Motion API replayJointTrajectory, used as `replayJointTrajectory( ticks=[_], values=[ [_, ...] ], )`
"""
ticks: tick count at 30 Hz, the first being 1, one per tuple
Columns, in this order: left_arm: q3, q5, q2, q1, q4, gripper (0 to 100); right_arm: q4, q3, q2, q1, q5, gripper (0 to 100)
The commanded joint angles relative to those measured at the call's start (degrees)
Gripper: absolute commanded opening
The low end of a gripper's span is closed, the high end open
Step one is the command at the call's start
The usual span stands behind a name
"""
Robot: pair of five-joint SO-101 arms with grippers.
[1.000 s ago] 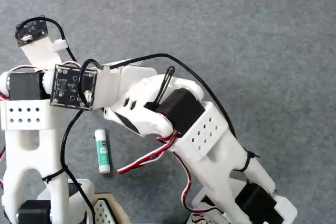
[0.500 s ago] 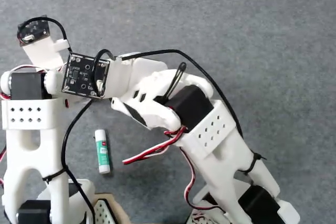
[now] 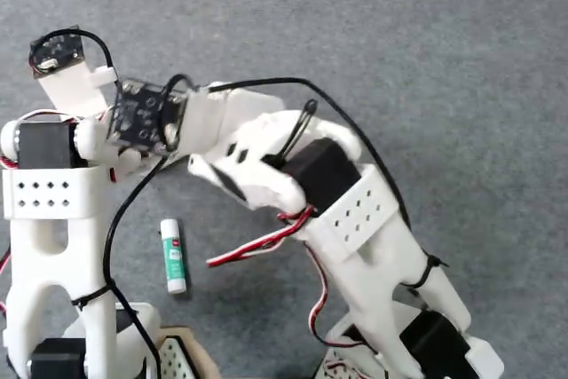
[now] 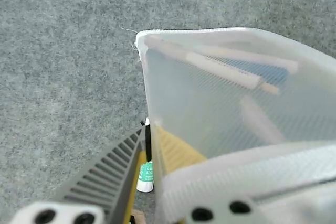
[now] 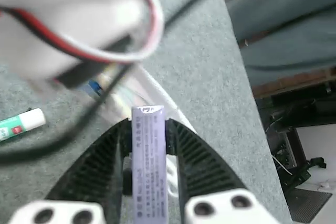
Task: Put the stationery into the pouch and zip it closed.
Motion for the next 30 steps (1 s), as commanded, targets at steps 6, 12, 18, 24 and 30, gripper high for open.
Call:
replayJointTrajectory(
  ticks=[6,12,18,24,30],
  values=[
    [2.42,-0.18,0.18,0.13,1.41,3,0.79,-3.38,-2.77,2.46,0.35,1.4],
    [2.42,-0.18,0.18,0.22,1.41,3,0.53,-3.30,-2.68,-1.05,0.35,1.3],
    [2.15,-0.18,0.18,0.22,1.41,3,0.53,-0.13,-2.68,-2.02,0.35,1.4],
    [2.42,-0.18,0.18,1.36,1.41,3,0.79,4.09,-2.77,-1.93,0.35,1.5],
    [2.51,-0.18,0.18,1.36,1.41,3,0.97,3.91,-3.21,-1.76,0.35,11.9]
  ],
)
